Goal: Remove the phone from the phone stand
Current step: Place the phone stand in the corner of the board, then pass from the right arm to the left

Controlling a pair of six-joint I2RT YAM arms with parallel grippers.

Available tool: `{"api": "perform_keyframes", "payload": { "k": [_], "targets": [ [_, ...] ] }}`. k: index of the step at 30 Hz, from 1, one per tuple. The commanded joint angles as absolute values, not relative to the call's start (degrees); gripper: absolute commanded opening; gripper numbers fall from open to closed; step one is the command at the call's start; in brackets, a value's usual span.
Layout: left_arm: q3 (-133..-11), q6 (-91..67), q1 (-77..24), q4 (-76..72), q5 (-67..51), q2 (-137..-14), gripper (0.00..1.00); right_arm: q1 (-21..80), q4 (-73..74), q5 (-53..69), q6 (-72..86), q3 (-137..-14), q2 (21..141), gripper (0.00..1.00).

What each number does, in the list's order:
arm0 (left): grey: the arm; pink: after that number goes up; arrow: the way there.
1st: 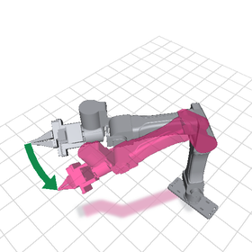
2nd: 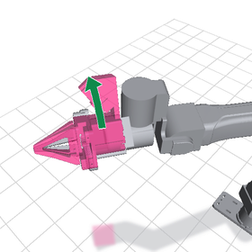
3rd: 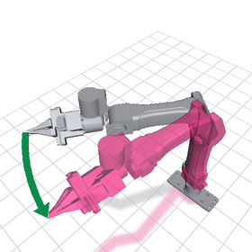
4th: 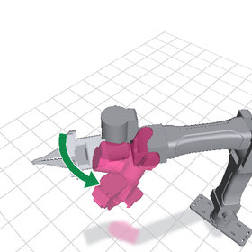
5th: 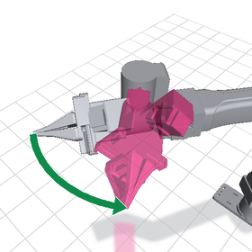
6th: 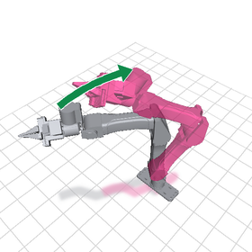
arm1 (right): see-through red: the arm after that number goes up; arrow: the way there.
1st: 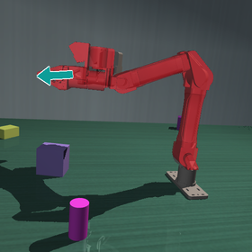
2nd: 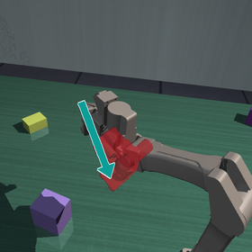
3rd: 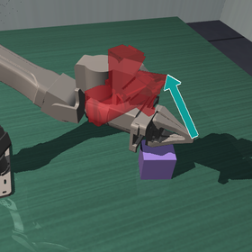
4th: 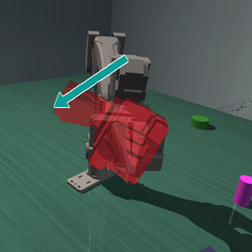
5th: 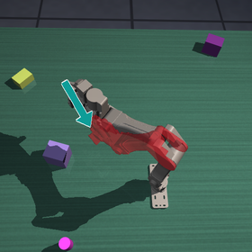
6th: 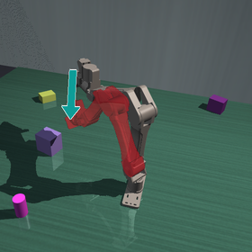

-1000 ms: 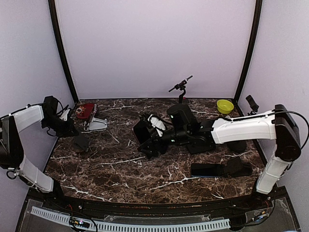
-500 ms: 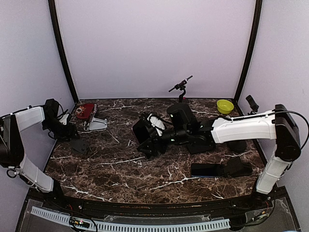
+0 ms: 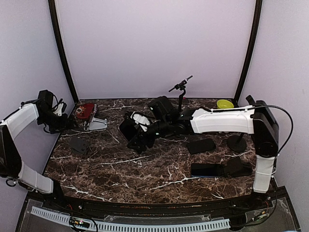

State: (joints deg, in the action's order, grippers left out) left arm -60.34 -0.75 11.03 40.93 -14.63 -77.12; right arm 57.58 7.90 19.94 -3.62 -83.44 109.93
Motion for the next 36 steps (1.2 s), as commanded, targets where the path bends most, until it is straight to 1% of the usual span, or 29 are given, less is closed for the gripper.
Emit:
{"api": "perform_keyframes", "payload": {
  "k": [1, 7, 12, 15, 17, 19, 21, 23, 26, 30, 36],
  "targets": [
    [-61.96, -1.89, 10.90, 40.38, -16.40, -72.81, 0.99, 57.72, 16.27, 19.12, -8.92, -94.46, 114.46, 0.52],
    [-60.43, -4.39, 10.99, 35.06, -18.83, -67.49, 0.99, 59.24, 27.33, 14.49, -11.64, -108.89, 125.01, 0.52],
    [-57.58, -5.76, 11.01, 30.05, -21.77, -64.99, 0.99, 60.42, 32.14, 11.16, -11.25, -119.18, 131.90, 0.52],
    [-54.31, -7.11, 10.99, 26.65, -26.25, -63.20, 0.99, 60.88, 33.46, 9.74, -10.46, -124.30, 135.51, 0.52],
    [-51.69, -8.27, 10.92, 23.36, -32.56, -61.69, 0.98, 61.10, 33.86, 8.00, -9.90, -125.99, 137.14, 0.52],
    [-48.77, -10.47, 10.90, 20.18, -38.08, -60.51, 0.90, 61.33, 32.97, 6.71, -9.80, -125.17, 136.97, 0.52],
    [-44.86, -13.27, 10.48, 16.14, -45.47, -59.69, 0.80, 61.43, 31.11, 6.55, -9.80, -122.98, 135.60, 0.52],
    [-41.17, -16.51, 8.60, 12.14, -48.82, -59.11, 0.72, 61.44, 30.32, 6.41, -9.96, -122.08, 134.81, 0.52],
    [-38.22, -17.93, 1.33, 8.74, -47.38, -59.32, 0.67, 61.44, 31.08, 6.27, -10.59, -122.48, 134.68, 0.52],
    [-37.83, -20.01, -3.35, 6.81, -48.15, -62.97, 0.56, 61.52, 30.56, 6.41, -11.13, -121.13, 133.98, 0.52],
    [-36.38, -21.48, -8.06, 3.30, -47.90, -65.88, 0.52, 61.94, 29.70, 6.07, -11.12, -119.46, 133.07, 0.52]
  ]
}}
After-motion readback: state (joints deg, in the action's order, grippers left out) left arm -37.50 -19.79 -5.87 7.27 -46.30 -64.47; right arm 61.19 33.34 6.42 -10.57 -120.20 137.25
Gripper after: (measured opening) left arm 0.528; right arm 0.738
